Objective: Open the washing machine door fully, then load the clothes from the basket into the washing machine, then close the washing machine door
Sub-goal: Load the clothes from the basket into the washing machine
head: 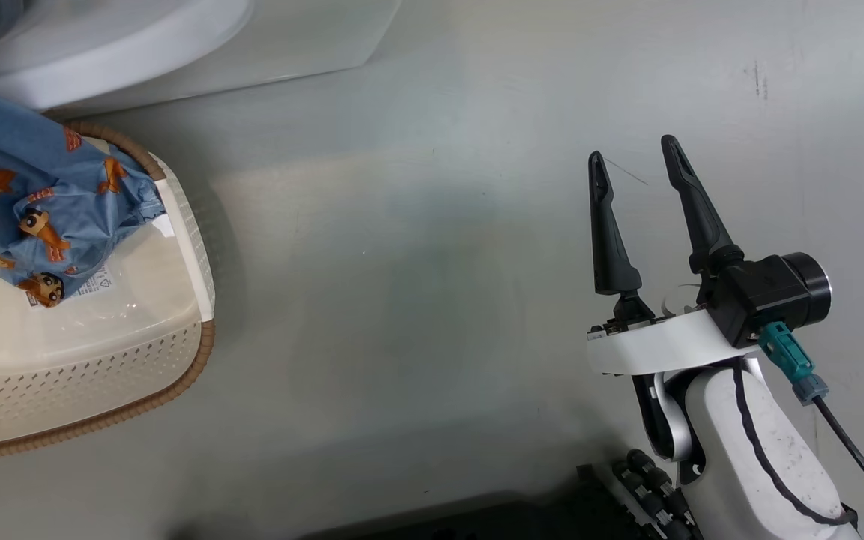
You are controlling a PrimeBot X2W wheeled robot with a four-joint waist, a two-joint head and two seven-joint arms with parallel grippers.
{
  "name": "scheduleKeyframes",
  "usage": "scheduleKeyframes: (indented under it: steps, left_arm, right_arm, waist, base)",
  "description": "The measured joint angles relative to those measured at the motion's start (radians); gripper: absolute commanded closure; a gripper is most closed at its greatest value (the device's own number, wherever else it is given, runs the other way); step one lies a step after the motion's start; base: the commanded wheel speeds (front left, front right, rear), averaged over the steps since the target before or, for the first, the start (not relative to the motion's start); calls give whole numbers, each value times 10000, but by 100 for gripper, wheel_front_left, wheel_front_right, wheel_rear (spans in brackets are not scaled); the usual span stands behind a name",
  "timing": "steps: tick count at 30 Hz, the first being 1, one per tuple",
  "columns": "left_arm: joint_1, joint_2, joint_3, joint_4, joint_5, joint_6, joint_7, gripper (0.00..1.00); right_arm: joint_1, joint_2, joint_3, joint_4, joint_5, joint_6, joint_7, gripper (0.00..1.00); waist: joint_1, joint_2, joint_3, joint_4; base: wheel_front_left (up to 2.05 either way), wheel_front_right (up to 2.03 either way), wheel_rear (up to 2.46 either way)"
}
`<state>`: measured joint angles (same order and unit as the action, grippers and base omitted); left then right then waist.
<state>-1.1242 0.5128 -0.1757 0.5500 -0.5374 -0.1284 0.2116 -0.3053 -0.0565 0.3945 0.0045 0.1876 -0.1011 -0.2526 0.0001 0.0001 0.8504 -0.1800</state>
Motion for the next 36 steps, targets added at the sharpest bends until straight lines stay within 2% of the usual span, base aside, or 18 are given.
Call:
scheduleKeyframes:
  steps: [6,9,14,20,25,26,27,28,36]
  left_arm:
    - [-511,-27,-238,194,69,0,-31,100]
    - [-732,31,-284,199,272,0,-510,100]
    - [-1391,217,-418,-259,920,-2,-1948,100]
    - [-1885,309,-698,-529,1206,-2,-3356,100]
    - [-1861,228,-1049,-92,1149,-2,-3641,100]
    - [-1857,201,-1068,29,1143,-2,-3680,79]
    - [-1856,155,-1070,230,1085,-2,-3674,13]
    - [-1825,104,-1093,382,1014,-2,-3697,0]
    - [-1750,-4,-901,1346,748,-2,-3747,0]
  right_arm:
    - [-147,-4,71,4,61,-77,0,0]
    - [-228,-4,136,15,111,-144,0,0]
    - [-287,-2,297,15,136,-146,0,0]
    - [-366,-4,339,15,230,-157,0,0]
    - [-402,-6,343,33,238,-161,0,0]
    - [-414,-6,343,38,242,-161,0,0]
    - [-427,-4,341,50,257,-163,0,0]
    - [-442,-6,328,77,268,-165,0,0]
    - [-564,-17,238,134,311,-173,0,0]
  waist:
    - [0,0,347,43]
    - [0,0,439,69]
    - [0,0,525,63]
    - [0,0,618,-7]
    - [0,0,639,-51]
    - [0,0,636,-53]
    - [-1,0,629,-54]
    - [0,0,615,-50]
    - [0,0,494,45]
  base:
    - [0,0,0]
    - [0,0,0]
    - [0,0,0]
    - [0,0,0]
    - [0,0,0]
    - [0,0,0]
    - [0,0,0]
    - [0,0,0]
    - [0,0,0]
